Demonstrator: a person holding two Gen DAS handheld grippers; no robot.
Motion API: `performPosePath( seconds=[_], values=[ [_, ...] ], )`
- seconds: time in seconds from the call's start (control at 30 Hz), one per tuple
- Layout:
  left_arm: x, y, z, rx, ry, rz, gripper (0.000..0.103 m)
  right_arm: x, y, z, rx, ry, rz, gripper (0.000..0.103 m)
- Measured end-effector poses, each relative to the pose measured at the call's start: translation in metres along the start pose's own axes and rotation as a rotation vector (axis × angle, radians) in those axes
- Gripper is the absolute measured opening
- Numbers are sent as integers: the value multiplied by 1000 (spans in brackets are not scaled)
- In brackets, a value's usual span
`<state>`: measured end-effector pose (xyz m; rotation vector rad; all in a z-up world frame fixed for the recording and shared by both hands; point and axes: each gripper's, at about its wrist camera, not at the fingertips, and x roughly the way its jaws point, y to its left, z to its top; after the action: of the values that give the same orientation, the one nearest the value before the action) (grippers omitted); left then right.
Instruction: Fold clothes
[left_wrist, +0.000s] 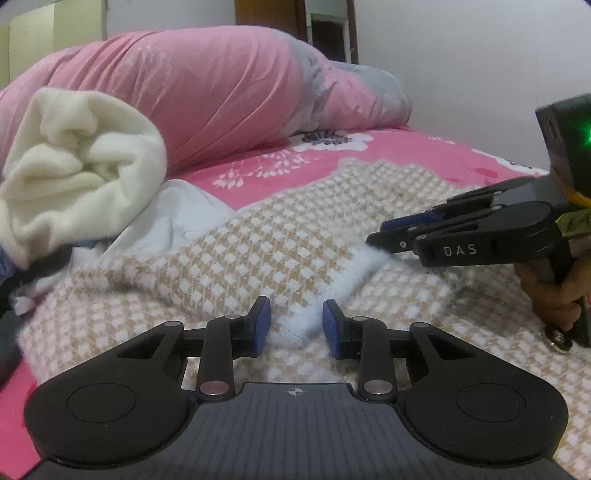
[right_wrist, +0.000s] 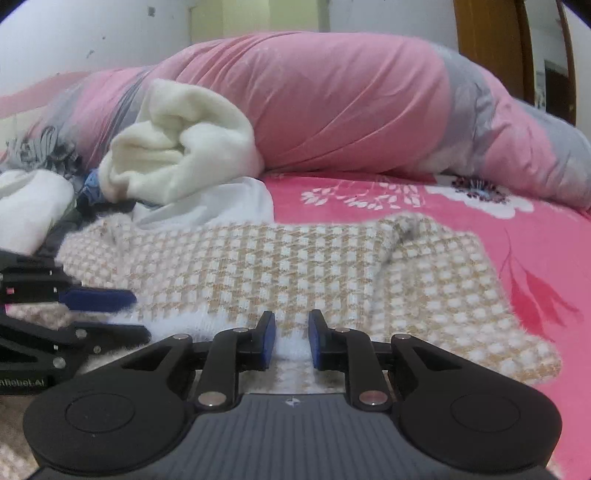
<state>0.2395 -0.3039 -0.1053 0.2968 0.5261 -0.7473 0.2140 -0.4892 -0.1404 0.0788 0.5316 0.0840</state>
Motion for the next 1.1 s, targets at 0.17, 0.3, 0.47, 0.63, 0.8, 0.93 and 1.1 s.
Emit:
performPosePath(
  seconds=[0.17, 0.3, 0.47, 0.63, 0.8, 0.93, 1.1],
  values=[
    [-26, 3, -3, -103, 15, 44, 32, -1, -14, -4, 67, -15, 50, 21],
    [-69, -3, -18, -172, 47, 117, 34, -5, -12, -4, 75, -18, 46, 21],
    [-116, -13, -35, -221, 104, 114, 36, -31, -10, 0, 198, 20, 26, 27],
    [-162, -29, -49, -255, 105, 76, 41, -100, 14, -8, 285, 47, 26, 37],
    [-197, -47, -65, -306, 108, 41, 50, -178, 50, -33, 351, 34, 66, 39],
    [-212, -57, -79, -316, 119, 31, 54, -235, 77, -67, 411, 8, 50, 39],
    [-230, -70, -96, -328, 134, 19, 57, -282, 93, -117, 469, 40, -64, 39]
  ],
)
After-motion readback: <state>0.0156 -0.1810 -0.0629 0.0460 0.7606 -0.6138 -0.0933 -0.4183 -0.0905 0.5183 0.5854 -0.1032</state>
